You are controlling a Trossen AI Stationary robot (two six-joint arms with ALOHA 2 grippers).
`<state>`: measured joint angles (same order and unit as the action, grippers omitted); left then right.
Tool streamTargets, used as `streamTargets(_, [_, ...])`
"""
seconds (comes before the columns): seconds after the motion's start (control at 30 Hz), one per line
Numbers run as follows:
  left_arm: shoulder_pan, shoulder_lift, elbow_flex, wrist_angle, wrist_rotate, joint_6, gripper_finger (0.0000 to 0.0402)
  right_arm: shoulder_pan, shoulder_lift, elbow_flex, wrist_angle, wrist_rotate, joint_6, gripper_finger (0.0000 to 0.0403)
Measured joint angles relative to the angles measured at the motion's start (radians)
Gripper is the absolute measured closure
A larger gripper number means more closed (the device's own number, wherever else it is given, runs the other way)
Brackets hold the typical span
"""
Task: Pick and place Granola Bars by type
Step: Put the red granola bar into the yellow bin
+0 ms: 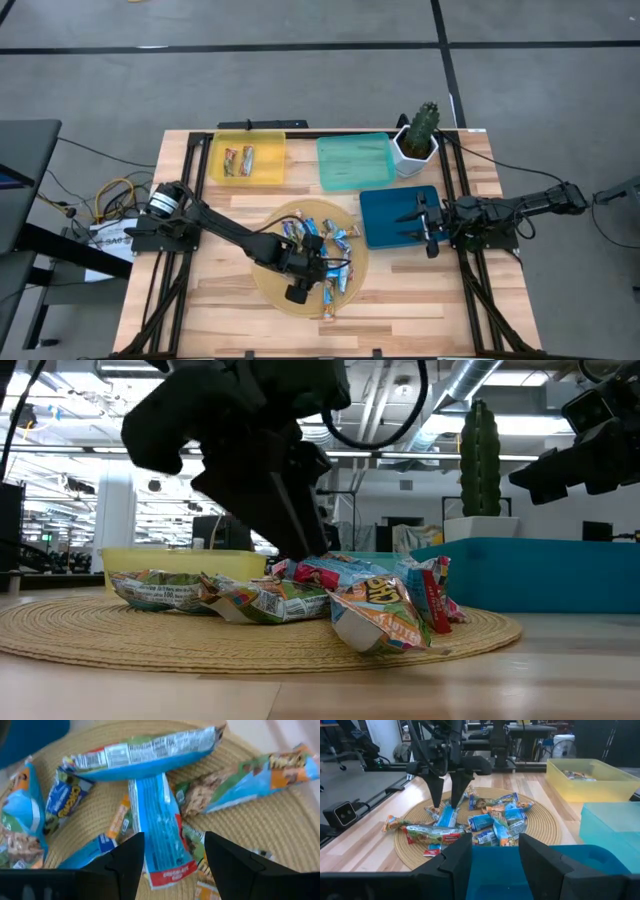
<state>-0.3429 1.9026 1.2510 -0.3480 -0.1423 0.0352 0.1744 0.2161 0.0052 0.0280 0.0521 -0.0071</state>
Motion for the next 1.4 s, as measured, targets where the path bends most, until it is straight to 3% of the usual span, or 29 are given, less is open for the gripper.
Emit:
streamTargets(0.2, [0.021,0.0,0.0,-0.021,-0.026,0.015,0.02,0.0,0.0,0.0,0.001,0.0,0.0,0.0249])
streamTargets(0.8, [0.036,0.044,-0.001,0.008,0.021,0.001,0.0201,0.0,0.0,0.0,0.0,0.0,0.0,0.0249])
streamTargets(1.17, [0.036,0.044,-0.001,0.01,0.019,0.002,0.0287,0.0,0.0,0.0,0.002,0.0,0.0,0.0249])
streamTargets(1.4, [0.036,0.044,-0.001,0.01,0.017,0.005,0.0303,0.0,0.0,0.0,0.002,0.0,0.0,0.0249])
